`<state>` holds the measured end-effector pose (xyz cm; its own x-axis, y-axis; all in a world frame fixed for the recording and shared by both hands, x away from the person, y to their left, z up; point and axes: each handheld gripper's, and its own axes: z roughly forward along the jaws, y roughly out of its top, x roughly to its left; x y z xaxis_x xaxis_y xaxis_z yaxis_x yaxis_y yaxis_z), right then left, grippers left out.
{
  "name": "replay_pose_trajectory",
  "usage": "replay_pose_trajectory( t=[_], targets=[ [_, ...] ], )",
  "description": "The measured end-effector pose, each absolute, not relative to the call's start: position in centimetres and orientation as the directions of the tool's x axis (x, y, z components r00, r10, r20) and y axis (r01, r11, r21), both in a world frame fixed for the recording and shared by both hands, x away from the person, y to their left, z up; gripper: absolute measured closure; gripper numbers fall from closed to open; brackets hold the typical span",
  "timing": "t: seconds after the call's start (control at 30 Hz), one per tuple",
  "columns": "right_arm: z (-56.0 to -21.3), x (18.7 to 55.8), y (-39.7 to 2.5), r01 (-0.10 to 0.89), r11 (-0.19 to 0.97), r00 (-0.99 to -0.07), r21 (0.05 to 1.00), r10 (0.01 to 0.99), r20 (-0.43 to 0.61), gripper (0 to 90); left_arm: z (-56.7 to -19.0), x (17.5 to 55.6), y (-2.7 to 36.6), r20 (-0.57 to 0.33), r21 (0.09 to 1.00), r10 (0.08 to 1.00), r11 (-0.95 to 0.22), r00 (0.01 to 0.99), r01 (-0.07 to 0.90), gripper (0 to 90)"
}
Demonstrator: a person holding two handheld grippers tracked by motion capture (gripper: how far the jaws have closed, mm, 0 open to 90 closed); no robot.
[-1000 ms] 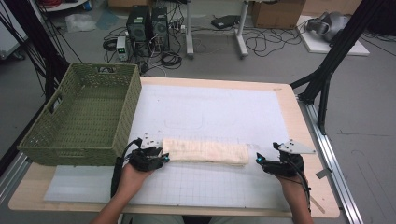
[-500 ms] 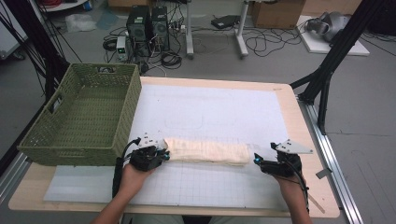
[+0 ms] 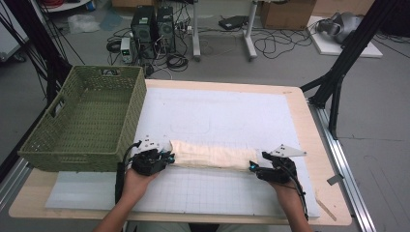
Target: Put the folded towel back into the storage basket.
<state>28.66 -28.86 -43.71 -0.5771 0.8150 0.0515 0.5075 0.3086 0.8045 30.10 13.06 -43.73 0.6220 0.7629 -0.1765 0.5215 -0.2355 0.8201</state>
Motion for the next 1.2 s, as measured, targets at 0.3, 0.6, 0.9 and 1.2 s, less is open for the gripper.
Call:
replay_pose_trajectory(
  t=[0.3,0.6,0.9,1.2],
  targets=[
    [-44.7,28.8,-27.7,0.528,0.379,-0.628,0.76,0.777,0.049,46.0,-43.7,30.1,13.1,-0.176,0.824,0.765,-0.23,0.62,0.517,79.4],
    [-45.0,28.8,-27.6,0.565,0.329,-0.614,0.757,0.78,0.12,54.1,-43.7,30.1,13.1,-0.173,0.822,0.764,-0.235,0.621,0.518,79.2],
    [-44.6,28.5,-26.7,0.574,0.349,-0.621,0.741,0.775,0.116,78.1,-43.7,30.2,13.1,-0.171,0.823,0.767,-0.233,0.618,0.517,78.9],
    [-44.4,28.7,-26.6,0.583,0.347,-0.616,0.734,0.778,0.121,80.6,-43.5,30.2,13.3,-0.173,0.829,0.763,-0.229,0.623,0.511,79.2]
  ],
)
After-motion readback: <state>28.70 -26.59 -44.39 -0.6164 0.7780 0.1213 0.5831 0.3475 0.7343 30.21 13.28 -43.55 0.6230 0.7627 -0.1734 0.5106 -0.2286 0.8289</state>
